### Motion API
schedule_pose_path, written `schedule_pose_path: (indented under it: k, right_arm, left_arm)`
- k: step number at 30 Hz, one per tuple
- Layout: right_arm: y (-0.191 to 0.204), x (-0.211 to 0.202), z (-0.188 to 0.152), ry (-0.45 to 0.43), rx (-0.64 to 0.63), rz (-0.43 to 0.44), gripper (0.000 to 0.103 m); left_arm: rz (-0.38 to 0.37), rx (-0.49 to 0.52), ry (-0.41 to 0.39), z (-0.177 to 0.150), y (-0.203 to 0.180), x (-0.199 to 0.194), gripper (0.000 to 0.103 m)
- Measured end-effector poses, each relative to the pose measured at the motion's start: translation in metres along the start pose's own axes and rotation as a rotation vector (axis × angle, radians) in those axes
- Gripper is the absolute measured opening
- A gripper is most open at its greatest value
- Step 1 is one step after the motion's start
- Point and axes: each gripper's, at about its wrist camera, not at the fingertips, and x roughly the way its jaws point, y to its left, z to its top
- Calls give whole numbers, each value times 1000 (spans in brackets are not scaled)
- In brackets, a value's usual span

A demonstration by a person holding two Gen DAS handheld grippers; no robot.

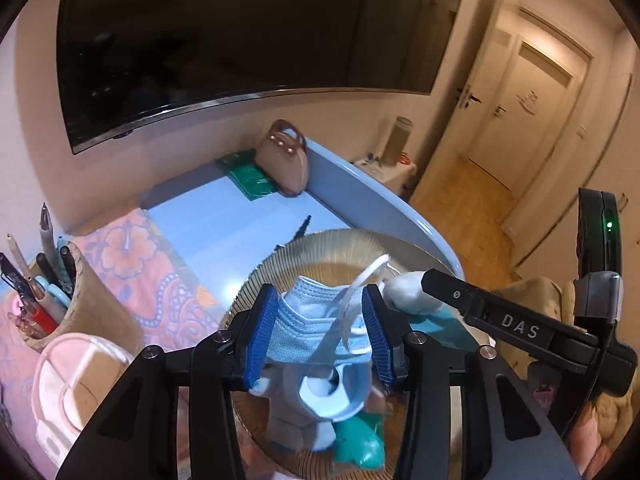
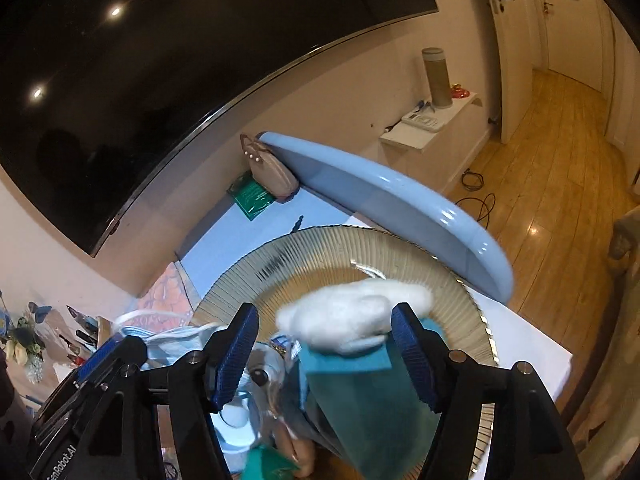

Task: Organize books
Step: 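Carry the mask and white plush into the amber bowl and open both tools, then move both tools back over the bed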

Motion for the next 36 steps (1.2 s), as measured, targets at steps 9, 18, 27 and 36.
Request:
schedule_pose_path:
  k: [9, 18, 27, 36]
  right_arm:
    - [22, -46, -28, -44, -90, -16, 67]
    - [47, -94, -65, -82, -139, -8, 67]
    - [142, -140, -129, -116, -377, 90, 68]
    - [261, -134, -214, -103, -633, 239, 81]
  left_arm:
    - [-69, -6, 2, -4, 5, -30, 44]
    - [-171, 32, -45, -25, 10, -93, 49]
    - [-20, -25, -228, -80, 80, -213, 88]
    - [365, -174, -258, -147, 195, -310, 88]
